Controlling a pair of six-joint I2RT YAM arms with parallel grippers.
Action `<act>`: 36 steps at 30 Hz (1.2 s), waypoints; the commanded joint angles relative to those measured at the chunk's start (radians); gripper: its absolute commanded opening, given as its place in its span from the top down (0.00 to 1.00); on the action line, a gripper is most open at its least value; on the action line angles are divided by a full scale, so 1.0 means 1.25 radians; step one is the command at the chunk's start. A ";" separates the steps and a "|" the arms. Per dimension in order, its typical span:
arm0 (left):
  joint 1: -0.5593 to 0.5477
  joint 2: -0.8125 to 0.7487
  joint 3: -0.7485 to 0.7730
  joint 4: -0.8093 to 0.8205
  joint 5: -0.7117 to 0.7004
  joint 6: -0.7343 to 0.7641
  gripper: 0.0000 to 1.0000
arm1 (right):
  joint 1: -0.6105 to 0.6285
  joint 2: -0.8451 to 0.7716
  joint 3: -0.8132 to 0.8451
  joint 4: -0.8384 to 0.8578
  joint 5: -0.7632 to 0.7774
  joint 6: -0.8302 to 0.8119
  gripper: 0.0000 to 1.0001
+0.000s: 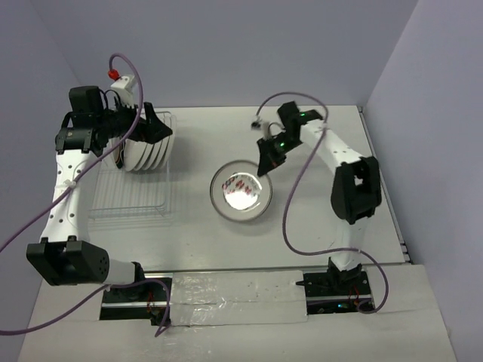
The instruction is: Load the plates into the dish rack
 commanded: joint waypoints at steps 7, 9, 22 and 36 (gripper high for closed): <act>-0.168 0.011 -0.026 -0.001 0.158 -0.012 0.01 | -0.047 -0.247 0.061 0.108 -0.037 0.164 1.00; -0.199 0.018 -0.031 -0.012 0.152 -0.004 0.01 | -0.046 -0.260 0.061 0.135 -0.037 0.192 1.00; -0.307 0.046 -0.106 -0.022 0.046 0.039 0.28 | -0.047 -0.321 0.084 0.172 -0.139 0.249 1.00; -0.028 -0.005 -0.024 0.055 0.105 -0.113 1.00 | -0.049 -0.337 0.052 0.209 -0.070 0.300 0.00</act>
